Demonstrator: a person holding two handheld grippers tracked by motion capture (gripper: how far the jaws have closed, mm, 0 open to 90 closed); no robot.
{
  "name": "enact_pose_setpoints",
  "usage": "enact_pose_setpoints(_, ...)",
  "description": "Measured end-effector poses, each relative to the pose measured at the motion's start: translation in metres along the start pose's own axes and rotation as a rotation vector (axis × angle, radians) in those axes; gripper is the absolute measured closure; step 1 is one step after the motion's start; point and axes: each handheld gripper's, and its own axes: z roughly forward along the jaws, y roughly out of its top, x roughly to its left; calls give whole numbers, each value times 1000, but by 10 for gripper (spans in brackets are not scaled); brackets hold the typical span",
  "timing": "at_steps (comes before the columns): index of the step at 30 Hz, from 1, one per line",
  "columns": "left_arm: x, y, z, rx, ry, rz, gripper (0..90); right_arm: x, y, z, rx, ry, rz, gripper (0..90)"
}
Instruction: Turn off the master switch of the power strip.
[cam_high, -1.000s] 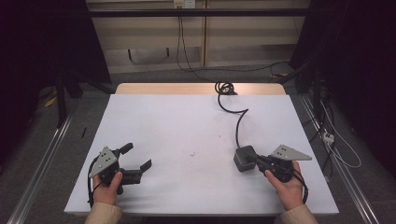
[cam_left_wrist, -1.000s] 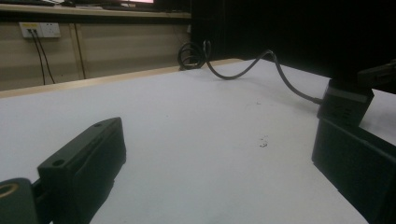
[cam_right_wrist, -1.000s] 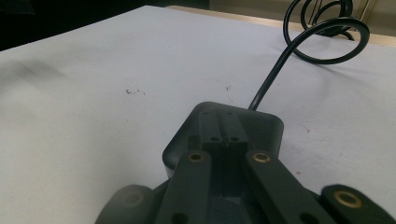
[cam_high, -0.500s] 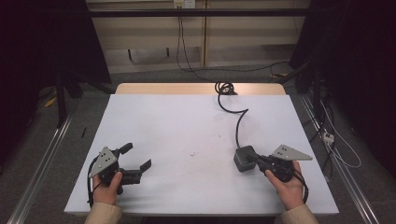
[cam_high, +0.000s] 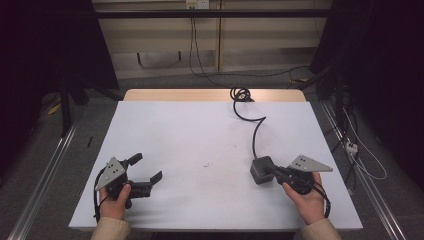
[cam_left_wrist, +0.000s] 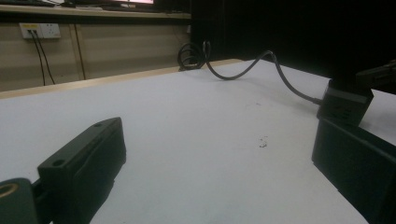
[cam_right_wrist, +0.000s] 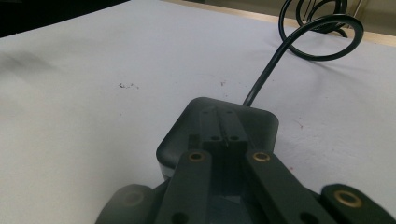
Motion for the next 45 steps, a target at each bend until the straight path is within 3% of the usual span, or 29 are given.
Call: enact_pose_setpoints(45,-1,0,-1,-7,0,3,26,2,3,0,28,-17,-20,900)
